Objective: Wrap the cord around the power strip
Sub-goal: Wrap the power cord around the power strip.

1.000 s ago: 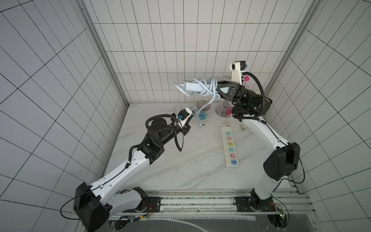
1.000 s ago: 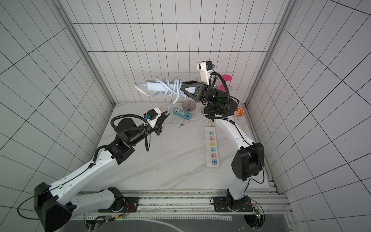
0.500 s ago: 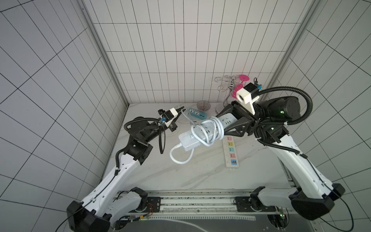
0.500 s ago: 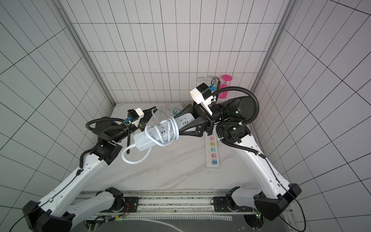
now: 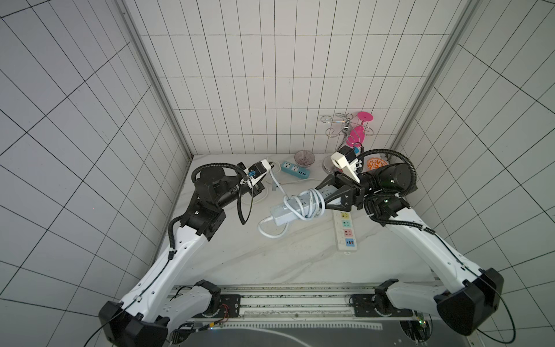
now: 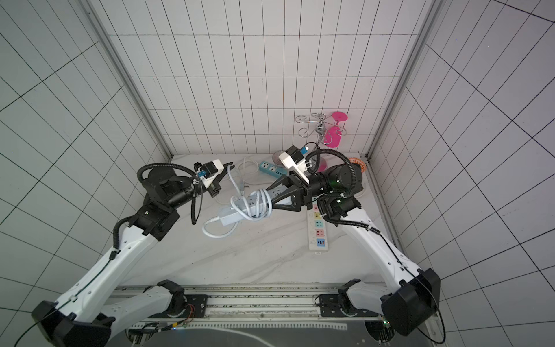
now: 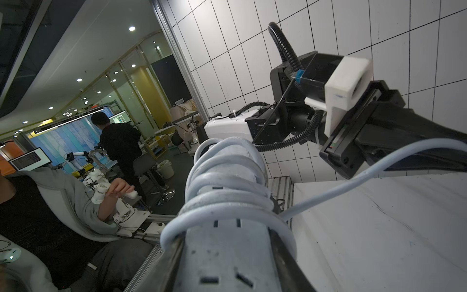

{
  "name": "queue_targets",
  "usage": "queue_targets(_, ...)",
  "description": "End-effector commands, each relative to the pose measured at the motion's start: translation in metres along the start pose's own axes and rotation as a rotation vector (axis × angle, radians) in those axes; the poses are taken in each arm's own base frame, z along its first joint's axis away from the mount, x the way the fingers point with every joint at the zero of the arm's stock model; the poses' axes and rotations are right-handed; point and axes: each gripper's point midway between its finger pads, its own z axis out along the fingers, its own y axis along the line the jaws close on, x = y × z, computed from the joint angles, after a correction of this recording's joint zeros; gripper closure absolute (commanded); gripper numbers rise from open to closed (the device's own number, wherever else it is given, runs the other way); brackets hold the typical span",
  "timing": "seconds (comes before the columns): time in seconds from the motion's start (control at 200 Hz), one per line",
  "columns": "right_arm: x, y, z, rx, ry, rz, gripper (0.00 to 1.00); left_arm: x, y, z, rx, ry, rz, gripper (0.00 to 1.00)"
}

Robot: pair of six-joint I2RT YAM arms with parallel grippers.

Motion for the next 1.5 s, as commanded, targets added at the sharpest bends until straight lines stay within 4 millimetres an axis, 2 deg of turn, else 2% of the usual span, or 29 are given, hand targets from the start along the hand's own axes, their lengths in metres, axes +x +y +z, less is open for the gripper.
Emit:
queue_targets(0.0,0.033,-0.005,-0.001,-0.063,0.116,0.044,1.00,-0.004,0.035,-0.001,-0.118,0.066,0.054,1.00)
queue_targets(0.275,0.054,-0.074,0.001,-0.056,0.132,0.217,1.00,-0.010,0.066,0.010,-0.186,0.167,0.161,1.00)
queue_targets(0.59,0.067,-0.167,-0.014,0.007,0.121,0.373,1.00,0.001,0.062,0.011,-0.226,0.356,0.358,1.00)
queue_targets(0.75,0.076,-0.201,-0.023,0.034,0.120,0.430,1.00,0.010,0.059,0.011,-0.242,0.449,0.442,1.00)
queue_targets(0.934,0.082,-0.232,-0.043,0.073,0.094,0.478,1.00,0.020,0.039,0.023,-0.211,0.550,0.523,1.00)
queue_targets(1.099,0.075,-0.249,-0.064,0.113,0.067,0.482,1.00,0.023,0.017,0.040,-0.167,0.597,0.532,1.00)
queue_targets(1.269,0.071,-0.263,-0.088,0.155,0.030,0.495,1.00,0.013,-0.005,0.054,-0.147,0.590,0.539,1.00)
queue_targets(1.394,0.070,-0.275,-0.100,0.172,0.005,0.503,1.00,0.009,-0.014,0.065,-0.155,0.595,0.529,1.00)
queue_targets(1.494,0.058,-0.279,-0.109,0.183,-0.023,0.479,1.00,0.009,-0.019,0.071,-0.171,0.601,0.504,1.00)
